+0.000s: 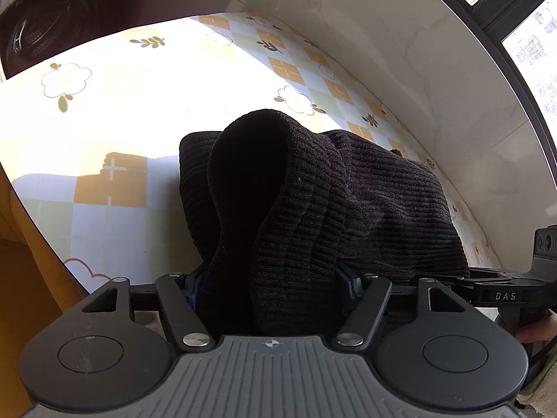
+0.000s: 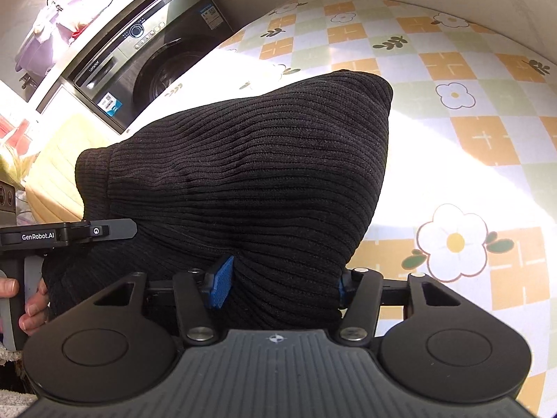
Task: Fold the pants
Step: 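Lift the pants bundle with both grippers and carry it to the beige chair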
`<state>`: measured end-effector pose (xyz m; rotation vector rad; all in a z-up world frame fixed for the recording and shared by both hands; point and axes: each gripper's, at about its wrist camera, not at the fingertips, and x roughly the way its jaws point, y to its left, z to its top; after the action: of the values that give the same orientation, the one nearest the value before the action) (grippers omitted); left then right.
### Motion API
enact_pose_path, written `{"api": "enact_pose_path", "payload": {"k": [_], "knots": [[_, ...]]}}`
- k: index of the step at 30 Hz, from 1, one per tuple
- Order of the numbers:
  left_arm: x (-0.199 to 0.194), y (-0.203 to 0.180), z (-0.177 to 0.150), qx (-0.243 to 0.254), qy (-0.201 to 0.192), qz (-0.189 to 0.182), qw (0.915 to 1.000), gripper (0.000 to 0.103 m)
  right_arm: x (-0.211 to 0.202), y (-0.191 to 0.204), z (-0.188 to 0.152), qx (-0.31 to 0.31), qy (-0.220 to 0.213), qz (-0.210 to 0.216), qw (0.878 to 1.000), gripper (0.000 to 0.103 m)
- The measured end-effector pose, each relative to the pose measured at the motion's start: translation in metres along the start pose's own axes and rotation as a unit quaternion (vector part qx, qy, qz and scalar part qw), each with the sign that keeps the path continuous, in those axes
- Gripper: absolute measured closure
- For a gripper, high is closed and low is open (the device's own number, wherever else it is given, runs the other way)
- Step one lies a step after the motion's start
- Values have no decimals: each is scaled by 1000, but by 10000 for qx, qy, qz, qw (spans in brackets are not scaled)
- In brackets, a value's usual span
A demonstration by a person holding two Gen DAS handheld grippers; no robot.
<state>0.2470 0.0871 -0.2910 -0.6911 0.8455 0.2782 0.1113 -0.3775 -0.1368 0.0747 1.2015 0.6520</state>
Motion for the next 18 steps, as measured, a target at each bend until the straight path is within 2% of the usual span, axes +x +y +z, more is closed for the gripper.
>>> {"api": "enact_pose_path", "payload": {"k": [4,10,13,18], "knots": [[-20,-5,-13,-195,-221,90,9995,40,-2,28,8,-402,-84,76,9991,60],[-52,11,-42,-643,-569,256,9960,43,4,77,6,-1061,-98,280,9939,62],[-82,27,-62,-861,-805,402,9922,43,15,104,5,-1293,-43,456,9905,62],[-128,57,-94,-1179,-1162,670,9839,43,45,169,1,-1766,84,721,9816,62]]}}
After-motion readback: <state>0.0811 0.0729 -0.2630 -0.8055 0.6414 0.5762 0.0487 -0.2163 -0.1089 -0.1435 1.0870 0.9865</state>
